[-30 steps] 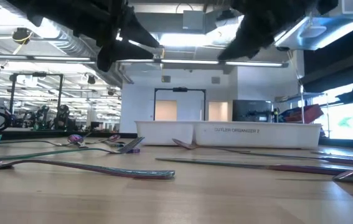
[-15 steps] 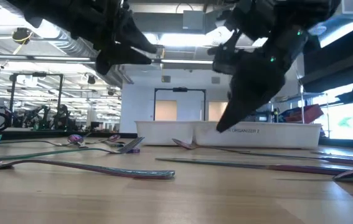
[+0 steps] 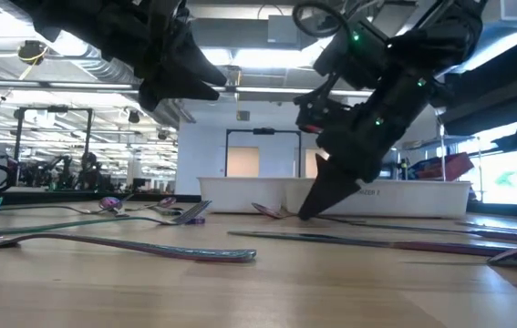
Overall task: Sort silverware
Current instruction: Put the blue spoon into the tray organizer
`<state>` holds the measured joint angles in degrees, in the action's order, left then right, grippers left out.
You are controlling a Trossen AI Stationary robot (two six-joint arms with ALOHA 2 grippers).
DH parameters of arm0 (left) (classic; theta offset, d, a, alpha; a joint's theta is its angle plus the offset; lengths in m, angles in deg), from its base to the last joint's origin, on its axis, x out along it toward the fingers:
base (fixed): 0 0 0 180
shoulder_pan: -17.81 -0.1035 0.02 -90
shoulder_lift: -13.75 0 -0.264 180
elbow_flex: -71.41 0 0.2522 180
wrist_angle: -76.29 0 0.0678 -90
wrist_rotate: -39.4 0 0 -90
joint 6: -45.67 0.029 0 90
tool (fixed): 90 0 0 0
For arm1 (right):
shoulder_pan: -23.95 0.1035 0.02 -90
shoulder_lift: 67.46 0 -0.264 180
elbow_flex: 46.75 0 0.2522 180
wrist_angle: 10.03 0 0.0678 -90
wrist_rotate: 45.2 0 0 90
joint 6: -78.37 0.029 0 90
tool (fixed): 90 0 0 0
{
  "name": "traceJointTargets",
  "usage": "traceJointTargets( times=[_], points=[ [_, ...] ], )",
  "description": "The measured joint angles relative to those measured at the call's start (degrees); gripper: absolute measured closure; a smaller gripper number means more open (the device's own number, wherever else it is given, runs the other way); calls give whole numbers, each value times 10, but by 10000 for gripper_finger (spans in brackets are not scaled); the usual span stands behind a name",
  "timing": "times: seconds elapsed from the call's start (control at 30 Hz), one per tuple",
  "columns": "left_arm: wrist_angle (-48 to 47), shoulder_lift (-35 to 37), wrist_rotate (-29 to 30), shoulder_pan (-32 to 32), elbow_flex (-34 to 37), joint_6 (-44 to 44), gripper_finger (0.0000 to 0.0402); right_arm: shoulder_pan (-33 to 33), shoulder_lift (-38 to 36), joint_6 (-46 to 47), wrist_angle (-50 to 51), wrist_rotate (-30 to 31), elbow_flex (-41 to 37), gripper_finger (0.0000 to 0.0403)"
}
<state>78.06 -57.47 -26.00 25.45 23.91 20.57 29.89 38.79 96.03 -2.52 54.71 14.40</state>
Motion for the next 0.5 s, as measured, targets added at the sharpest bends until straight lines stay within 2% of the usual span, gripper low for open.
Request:
traceJointTargets(
  times=[0.4, 0.5],
  points=[
    [0, 0, 0, -16, 0, 1, 256, 0, 5, -30, -6, -10, 25, 393],
    [0, 0, 0, -18, 0, 1, 256, 0, 5, -33, 4, -20, 34, 401]
  ],
)
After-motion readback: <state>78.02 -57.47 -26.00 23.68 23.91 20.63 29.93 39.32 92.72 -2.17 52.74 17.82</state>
